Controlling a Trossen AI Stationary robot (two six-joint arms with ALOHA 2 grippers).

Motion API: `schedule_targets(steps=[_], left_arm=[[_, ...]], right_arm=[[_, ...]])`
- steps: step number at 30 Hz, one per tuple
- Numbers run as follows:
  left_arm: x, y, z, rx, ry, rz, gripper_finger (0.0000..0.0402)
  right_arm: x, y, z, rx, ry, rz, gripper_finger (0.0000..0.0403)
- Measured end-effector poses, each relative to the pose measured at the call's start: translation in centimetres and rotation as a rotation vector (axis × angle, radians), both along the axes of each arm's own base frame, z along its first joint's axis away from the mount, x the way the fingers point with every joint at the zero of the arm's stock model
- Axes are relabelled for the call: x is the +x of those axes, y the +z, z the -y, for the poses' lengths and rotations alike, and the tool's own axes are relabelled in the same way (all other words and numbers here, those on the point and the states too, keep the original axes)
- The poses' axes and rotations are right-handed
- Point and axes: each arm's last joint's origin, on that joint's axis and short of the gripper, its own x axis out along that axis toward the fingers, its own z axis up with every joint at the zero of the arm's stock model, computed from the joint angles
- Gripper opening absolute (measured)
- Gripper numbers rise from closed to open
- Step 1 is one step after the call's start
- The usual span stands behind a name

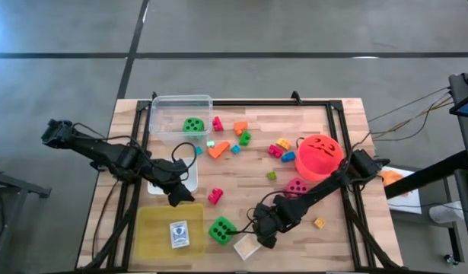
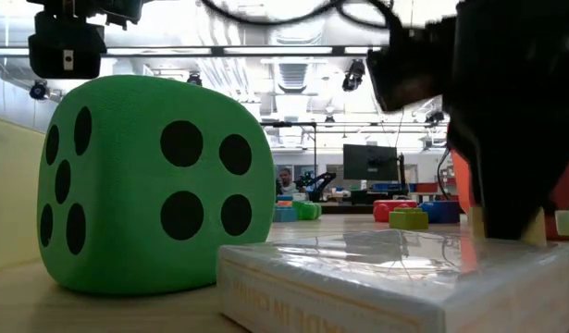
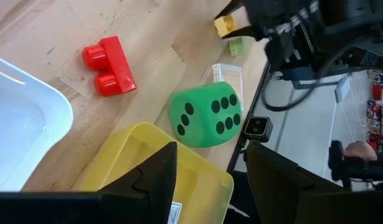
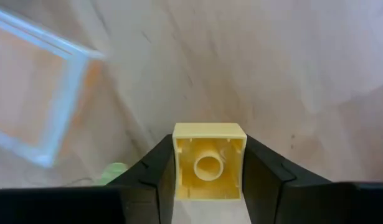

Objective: Pick & Place Toys
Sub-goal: Put the yellow game piece into the white bin

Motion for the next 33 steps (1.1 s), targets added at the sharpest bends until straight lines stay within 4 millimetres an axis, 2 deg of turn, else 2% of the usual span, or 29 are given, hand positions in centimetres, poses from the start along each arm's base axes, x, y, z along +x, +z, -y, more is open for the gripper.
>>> schedule_targets(steps=[7, 11, 14, 17, 20, 27, 33], left_arm=[[0.7, 0.7, -0.1, -0.024, 0.122, 0.084, 0.0181], [1.8, 1.9, -0.2, -0.046, 0.196, 0.256, 0.0181], [2.6, 3.1, -0.4, -0.094, 0.226, 0.388, 0.0181], [3.2, 3.7, -1.0, -0.159, 0.282, 0.450, 0.0181], [3.4, 3.7, -1.9, -0.210, 0.359, 0.434, 0.0181], [4.0, 3.3, -3.6, -0.221, 0.440, 0.409, 0.0186], [5.6, 1.9, -3.9, -0.259, 0.475, 0.352, 0.0237]], right_arm=[[0.3, 6.0, 1.0, -0.075, 0.046, 0.263, 0.0126], [1.0, 10.3, 2.2, -0.101, 0.029, 0.527, 0.0126], [1.4, 12.3, 3.8, -0.139, -0.032, 0.645, 0.0126], [1.8, 13.6, 5.6, -0.196, -0.079, 0.708, 0.0126], [2.2, 14.7, 7.0, -0.241, -0.079, 0.732, 0.0126], [3.5, 15.7, 9.4, -0.345, -0.010, 0.745, 0.0126], [4.1, 15.6, 10.9, -0.333, 0.078, 0.719, 0.0126]])
